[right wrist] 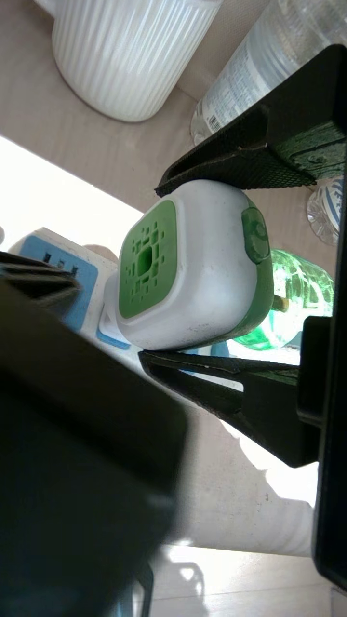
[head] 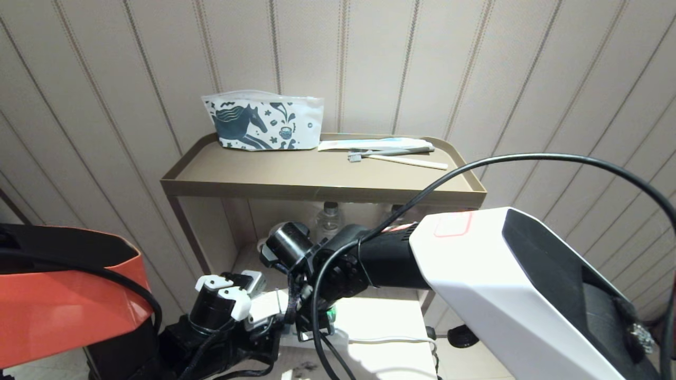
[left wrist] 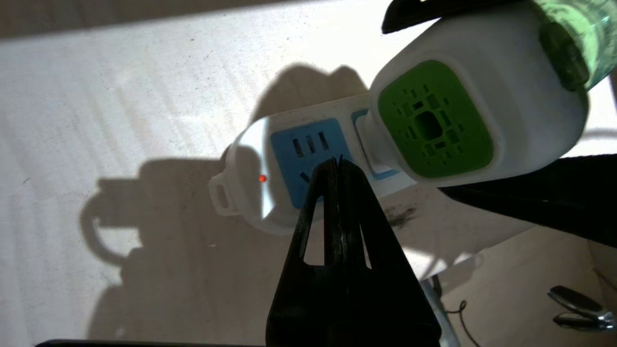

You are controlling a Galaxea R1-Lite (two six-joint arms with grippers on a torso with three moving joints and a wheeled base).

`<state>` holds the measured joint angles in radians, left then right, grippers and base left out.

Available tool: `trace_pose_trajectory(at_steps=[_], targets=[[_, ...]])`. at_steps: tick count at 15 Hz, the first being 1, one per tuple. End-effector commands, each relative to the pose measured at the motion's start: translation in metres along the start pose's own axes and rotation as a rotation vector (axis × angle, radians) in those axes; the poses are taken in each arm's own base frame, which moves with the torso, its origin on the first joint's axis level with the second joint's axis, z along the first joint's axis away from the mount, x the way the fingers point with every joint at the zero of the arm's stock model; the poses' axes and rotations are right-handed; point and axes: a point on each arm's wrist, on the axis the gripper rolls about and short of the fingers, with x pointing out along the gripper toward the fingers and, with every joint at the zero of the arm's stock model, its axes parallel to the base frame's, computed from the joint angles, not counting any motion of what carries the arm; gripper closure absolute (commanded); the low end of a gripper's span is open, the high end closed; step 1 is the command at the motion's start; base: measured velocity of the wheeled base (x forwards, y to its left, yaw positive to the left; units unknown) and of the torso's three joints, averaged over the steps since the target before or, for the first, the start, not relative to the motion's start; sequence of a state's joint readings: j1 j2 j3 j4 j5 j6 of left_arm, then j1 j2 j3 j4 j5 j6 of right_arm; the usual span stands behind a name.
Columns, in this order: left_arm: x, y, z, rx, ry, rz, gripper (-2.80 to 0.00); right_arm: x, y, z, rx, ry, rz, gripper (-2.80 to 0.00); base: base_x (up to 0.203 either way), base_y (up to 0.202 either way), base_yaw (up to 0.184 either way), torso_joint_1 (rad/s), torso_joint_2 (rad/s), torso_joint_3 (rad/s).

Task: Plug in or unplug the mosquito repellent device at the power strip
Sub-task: Hold the socket with your left hand and unplug it with your right hand

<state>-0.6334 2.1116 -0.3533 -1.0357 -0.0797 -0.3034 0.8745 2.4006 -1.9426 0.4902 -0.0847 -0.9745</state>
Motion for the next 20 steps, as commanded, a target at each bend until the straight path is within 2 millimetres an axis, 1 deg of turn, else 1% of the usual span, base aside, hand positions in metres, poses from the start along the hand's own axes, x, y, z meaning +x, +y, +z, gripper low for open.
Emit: trace_pose_trajectory(at_steps=[1, 5, 9, 12, 16, 17, 19, 20], targets=[[0.003, 0.002, -0.006, 0.011, 0.028, 0.007, 0.0, -0.002, -0.001, 0.001, -0.002, -0.005, -0.01, 0.0, 0.0, 0.0, 0.0, 0.0, 0.0, 0.0], [0.006, 0.005, -0.011, 0.059, 0.035, 0.069, 0.0, -0.003, -0.002, 0.001, -0.001, -0.009, -0.015, 0.0, 0.0, 0.0, 0.0, 0.0, 0.0, 0.0], [0.008, 0.006, -0.013, 0.085, 0.047, 0.075, 0.0, -0.003, -0.003, 0.001, 0.0, -0.007, -0.017, 0.0, 0.0, 0.0, 0.0, 0.0, 0.0, 0.0], [0.007, 0.004, -0.009, 0.088, -0.016, 0.058, 0.0, -0.006, -0.006, 0.002, 0.003, -0.023, -0.04, 0.0, 0.0, 0.0, 0.0, 0.0, 0.0, 0.0], [-0.004, 0.003, -0.007, 0.09, -0.069, 0.046, 0.0, -0.02, -0.01, 0.004, 0.014, -0.04, -0.065, 0.0, 0.0, 0.0, 0.0, 0.0, 0.0, 0.0], [-0.004, 0.003, -0.007, 0.09, -0.073, 0.046, 0.0, -0.02, -0.01, 0.004, 0.015, -0.04, -0.065, 0.0, 0.0, 0.0, 0.0, 0.0, 0.0, 0.0], [-0.02, 0.003, -0.009, 0.091, -0.105, 0.055, 0.0, -0.036, -0.011, 0.005, 0.02, -0.052, -0.078, 0.0, 0.0, 0.0, 0.0, 0.0, 0.0, 0.0], [-0.02, 0.003, -0.009, 0.091, -0.109, 0.057, 0.0, -0.036, -0.011, 0.005, 0.02, -0.052, -0.078, 0.0, 0.0, 0.0, 0.0, 0.0, 0.0, 0.0]])
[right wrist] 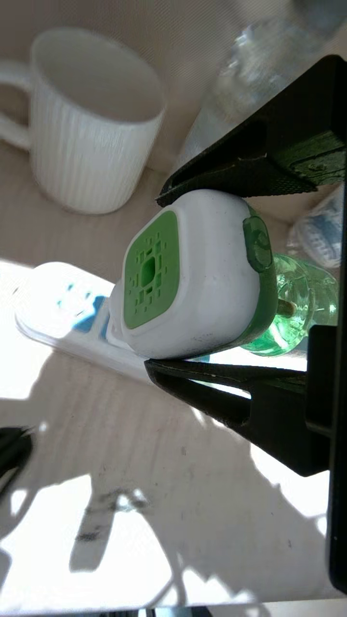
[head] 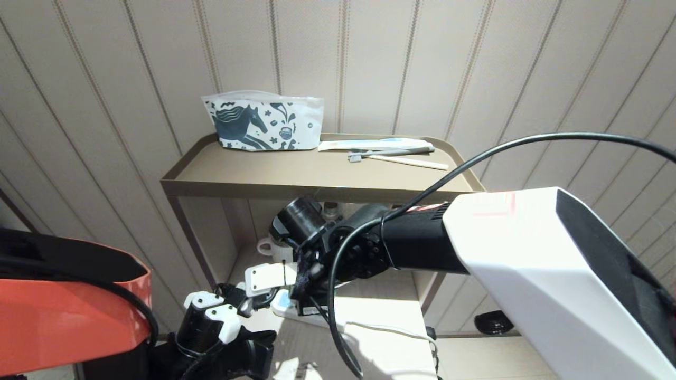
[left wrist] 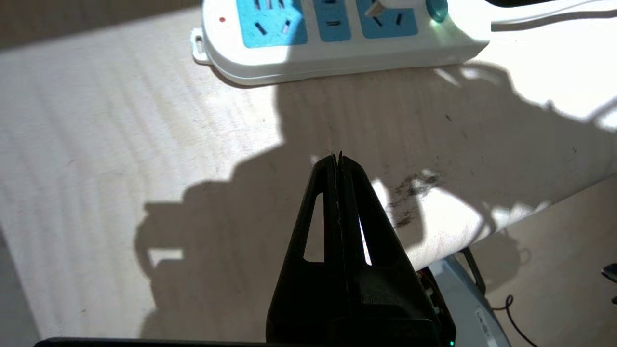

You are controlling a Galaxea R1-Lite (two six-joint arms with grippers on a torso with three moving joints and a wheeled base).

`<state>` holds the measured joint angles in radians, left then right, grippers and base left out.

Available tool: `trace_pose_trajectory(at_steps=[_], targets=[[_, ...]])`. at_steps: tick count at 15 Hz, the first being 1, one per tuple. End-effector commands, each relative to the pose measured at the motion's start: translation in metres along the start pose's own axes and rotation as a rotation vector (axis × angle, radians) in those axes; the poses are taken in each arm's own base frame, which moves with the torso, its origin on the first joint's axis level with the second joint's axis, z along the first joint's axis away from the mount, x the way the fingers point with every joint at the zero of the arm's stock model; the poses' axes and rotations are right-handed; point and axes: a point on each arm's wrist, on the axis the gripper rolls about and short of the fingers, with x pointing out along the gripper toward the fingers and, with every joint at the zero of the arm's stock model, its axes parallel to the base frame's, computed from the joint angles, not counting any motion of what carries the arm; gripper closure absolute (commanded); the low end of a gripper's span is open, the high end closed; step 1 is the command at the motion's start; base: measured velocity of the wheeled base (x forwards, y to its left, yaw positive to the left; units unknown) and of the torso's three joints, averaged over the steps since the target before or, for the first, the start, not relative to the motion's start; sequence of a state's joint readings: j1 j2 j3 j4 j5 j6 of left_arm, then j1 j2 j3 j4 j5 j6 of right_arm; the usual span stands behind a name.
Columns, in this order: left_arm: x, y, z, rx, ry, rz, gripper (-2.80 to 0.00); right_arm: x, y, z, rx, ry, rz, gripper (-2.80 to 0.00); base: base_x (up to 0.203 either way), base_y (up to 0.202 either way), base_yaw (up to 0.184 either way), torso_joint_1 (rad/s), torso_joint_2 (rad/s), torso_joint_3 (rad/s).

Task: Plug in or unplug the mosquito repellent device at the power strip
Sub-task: Hold the socket with your left hand and unplug it with your right hand, then place the mosquito repellent liquid on the table

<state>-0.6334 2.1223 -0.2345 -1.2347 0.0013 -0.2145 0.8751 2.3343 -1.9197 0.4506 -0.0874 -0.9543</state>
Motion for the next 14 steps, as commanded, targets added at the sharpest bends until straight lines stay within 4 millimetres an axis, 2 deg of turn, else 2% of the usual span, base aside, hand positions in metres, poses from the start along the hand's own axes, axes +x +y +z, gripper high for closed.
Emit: trace_pose_trajectory(at_steps=[1, 2, 4, 5, 9, 12, 14], targets=[[-0.008, -0.001, 0.003, -0.002, -0.026, -0.003, 0.0, -0.01, -0.001, 0.002, -0.008, -0.008, -0.007, 0.0, 0.0, 0.0, 0.0, 0.0, 0.0, 0.0], [-0.019, 0.0, 0.001, -0.001, -0.037, -0.005, 0.0, -0.016, 0.003, 0.001, -0.012, -0.004, 0.006, 0.0, 0.0, 0.0, 0.0, 0.0, 0.0, 0.0], [-0.047, 0.002, -0.015, 0.0, -0.015, 0.001, 0.0, -0.017, 0.027, -0.004, -0.035, 0.03, 0.079, 0.0, 0.0, 0.0, 0.0, 0.0, 0.0, 0.0], [-0.054, 0.001, -0.018, 0.0, -0.015, 0.025, 0.0, -0.016, 0.035, -0.002, -0.042, 0.021, 0.081, 0.0, 0.0, 0.0, 0.0, 0.0, 0.0, 0.0], [-0.055, 0.001, -0.017, 0.0, -0.025, 0.046, 0.0, -0.028, 0.04, -0.003, -0.038, -0.011, 0.047, 0.0, 0.0, 0.0, 0.0, 0.0, 0.0, 0.0], [-0.066, 0.009, -0.002, -0.038, -0.141, 0.076, 0.0, -0.043, 0.046, -0.003, -0.049, -0.017, 0.052, 0.0, 0.0, 0.0, 0.0, 0.0, 0.0, 0.0], [-0.081, 0.019, 0.01, -0.066, -0.227, 0.117, 0.0, -0.054, 0.05, 0.0, -0.058, -0.033, 0.05, 0.0, 0.0, 0.0, 0.0, 0.0, 0.0, 0.0]])
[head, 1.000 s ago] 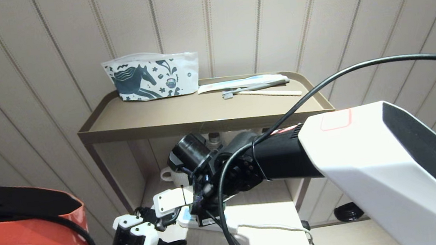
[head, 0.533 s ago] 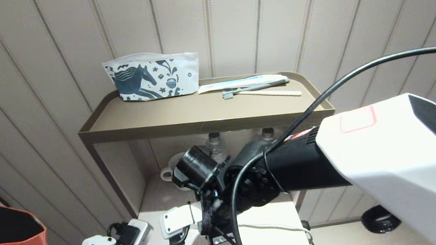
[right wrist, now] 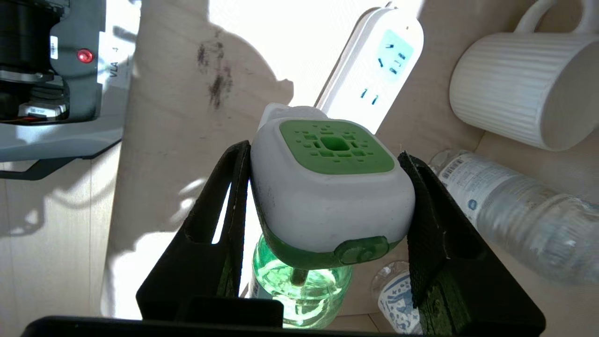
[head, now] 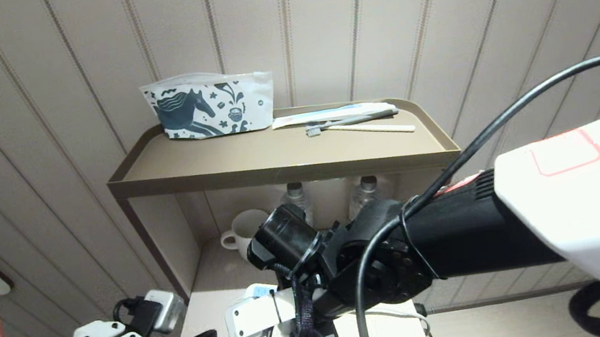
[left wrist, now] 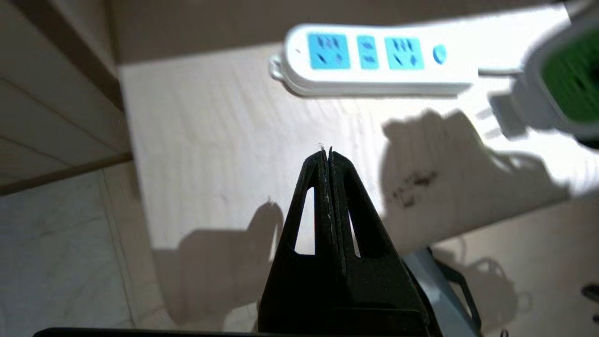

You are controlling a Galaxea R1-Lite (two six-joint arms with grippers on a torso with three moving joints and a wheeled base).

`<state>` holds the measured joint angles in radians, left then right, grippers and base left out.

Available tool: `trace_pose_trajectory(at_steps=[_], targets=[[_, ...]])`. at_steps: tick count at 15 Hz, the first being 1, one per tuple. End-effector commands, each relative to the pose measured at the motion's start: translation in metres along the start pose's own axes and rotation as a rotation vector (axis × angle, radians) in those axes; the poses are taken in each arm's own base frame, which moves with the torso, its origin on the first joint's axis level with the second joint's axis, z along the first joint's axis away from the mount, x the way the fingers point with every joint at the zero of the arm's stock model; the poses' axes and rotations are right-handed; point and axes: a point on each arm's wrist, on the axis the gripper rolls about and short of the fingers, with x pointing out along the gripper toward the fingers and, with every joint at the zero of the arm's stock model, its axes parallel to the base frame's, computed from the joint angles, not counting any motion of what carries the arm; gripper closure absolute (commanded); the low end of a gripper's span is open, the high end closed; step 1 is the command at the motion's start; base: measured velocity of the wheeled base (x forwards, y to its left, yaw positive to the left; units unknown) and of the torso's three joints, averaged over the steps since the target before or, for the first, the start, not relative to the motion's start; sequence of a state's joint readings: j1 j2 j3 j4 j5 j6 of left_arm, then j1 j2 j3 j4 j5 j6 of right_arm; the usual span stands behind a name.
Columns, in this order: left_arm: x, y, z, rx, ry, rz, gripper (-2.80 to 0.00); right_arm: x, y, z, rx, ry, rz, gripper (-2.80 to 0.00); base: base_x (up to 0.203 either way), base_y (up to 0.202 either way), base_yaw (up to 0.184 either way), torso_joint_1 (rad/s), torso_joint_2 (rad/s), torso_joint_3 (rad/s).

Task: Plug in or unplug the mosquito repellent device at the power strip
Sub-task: Place the mosquito repellent liquid on the table

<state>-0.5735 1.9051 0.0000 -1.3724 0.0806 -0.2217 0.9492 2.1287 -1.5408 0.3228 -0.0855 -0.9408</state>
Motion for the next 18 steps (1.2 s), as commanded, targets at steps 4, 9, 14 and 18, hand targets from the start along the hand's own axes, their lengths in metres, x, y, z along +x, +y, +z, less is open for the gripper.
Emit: trace_pose_trajectory(at_steps=[4, 9, 14, 18], targets=[[-0.044, 0.011, 0.026, -0.039, -0.149, 0.04, 0.0, -0.025, 0.004, 0.007, -0.018, -0.035, -0.023, 0.0, 0.0, 0.0, 0.0, 0.0, 0.0, 0.0], [-0.123, 0.014, 0.03, -0.049, -0.226, 0.071, 0.0, -0.04, -0.004, 0.017, -0.015, -0.078, -0.071, 0.0, 0.0, 0.0, 0.0, 0.0, 0.0, 0.0], [-0.24, 0.018, 0.011, -0.254, -0.083, 0.164, 0.0, -0.049, -0.01, 0.014, 0.001, -0.074, -0.112, 0.0, 0.0, 0.0, 0.0, 0.0, 0.0, 0.0], [-0.261, 0.008, -0.01, -0.42, -0.152, 0.447, 0.0, -0.059, -0.014, 0.007, 0.02, -0.045, -0.154, 0.0, 0.0, 0.0, 0.0, 0.0, 0.0, 0.0]])
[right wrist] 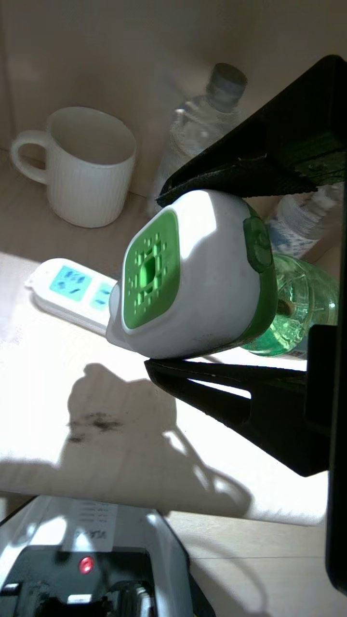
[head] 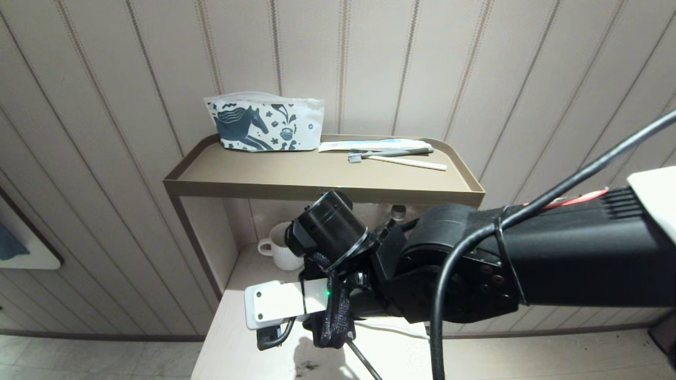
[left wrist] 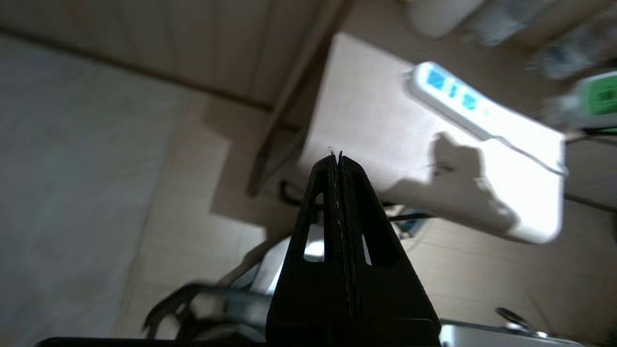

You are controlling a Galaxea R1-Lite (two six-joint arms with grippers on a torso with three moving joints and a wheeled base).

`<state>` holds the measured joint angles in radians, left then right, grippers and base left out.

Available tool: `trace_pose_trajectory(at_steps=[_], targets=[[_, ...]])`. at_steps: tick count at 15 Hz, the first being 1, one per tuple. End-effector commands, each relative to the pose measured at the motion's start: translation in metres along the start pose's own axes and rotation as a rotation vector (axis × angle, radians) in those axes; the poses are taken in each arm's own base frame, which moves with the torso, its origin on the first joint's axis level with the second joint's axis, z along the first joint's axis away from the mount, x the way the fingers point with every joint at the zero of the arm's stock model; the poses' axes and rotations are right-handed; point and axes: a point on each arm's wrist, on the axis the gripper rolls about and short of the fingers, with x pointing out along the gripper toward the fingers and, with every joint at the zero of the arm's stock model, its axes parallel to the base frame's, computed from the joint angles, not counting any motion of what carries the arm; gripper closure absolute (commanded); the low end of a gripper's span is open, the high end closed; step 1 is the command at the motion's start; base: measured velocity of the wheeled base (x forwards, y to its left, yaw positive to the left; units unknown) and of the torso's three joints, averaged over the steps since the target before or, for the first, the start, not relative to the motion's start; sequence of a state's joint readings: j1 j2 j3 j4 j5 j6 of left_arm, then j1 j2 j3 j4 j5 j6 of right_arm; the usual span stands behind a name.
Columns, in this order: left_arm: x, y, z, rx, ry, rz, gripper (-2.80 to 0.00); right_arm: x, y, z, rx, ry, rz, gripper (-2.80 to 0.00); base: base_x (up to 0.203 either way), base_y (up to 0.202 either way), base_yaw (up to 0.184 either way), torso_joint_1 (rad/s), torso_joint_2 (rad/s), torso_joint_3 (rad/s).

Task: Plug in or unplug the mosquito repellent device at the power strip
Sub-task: Place the mosquito repellent liquid on the table

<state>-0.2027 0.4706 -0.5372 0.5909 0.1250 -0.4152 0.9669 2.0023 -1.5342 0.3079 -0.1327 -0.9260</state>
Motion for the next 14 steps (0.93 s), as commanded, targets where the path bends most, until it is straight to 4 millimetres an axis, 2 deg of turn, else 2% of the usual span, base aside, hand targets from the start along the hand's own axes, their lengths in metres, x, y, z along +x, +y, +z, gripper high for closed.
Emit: trace_pose_trajectory(at_steps=[1, 3, 6, 9, 11, 13, 14], targets=[[-0.022, 0.006, -0.029, -0.046, -0.088, 0.139, 0.0, -0.008, -0.007, 0.0, 0.006, -0.005, -0.045, 0.0, 0.0, 0.0, 0.0, 0.0, 0.0, 0.0], [-0.021, 0.009, -0.044, -0.033, -0.067, 0.224, 0.0, -0.012, -0.015, 0.002, 0.017, -0.03, -0.093, 0.0, 0.0, 0.0, 0.0, 0.0, 0.0, 0.0], [-0.024, 0.013, -0.042, 0.053, -0.212, 0.3, 0.0, -0.016, -0.024, 0.002, 0.036, -0.034, -0.136, 0.0, 0.0, 0.0, 0.0, 0.0, 0.0, 0.0], [-0.024, 0.016, -0.047, 0.028, -0.2, 0.385, 0.0, -0.013, -0.025, 0.002, 0.039, -0.023, -0.142, 0.0, 0.0, 0.0, 0.0, 0.0, 0.0, 0.0], [-0.015, 0.02, -0.055, -0.008, -0.172, 0.411, 0.0, -0.012, -0.024, 0.002, 0.039, -0.023, -0.139, 0.0, 0.0, 0.0, 0.0, 0.0, 0.0, 0.0], [-0.005, 0.021, -0.06, 0.062, -0.22, 0.355, 0.0, -0.015, -0.025, 0.002, 0.049, -0.026, -0.142, 0.0, 0.0, 0.0, 0.0, 0.0, 0.0, 0.0], [0.008, 0.025, -0.07, 0.124, -0.263, 0.3, 0.0, -0.017, -0.026, 0.002, 0.061, -0.03, -0.148, 0.0, 0.0, 0.0, 0.0, 0.0, 0.0, 0.0]])
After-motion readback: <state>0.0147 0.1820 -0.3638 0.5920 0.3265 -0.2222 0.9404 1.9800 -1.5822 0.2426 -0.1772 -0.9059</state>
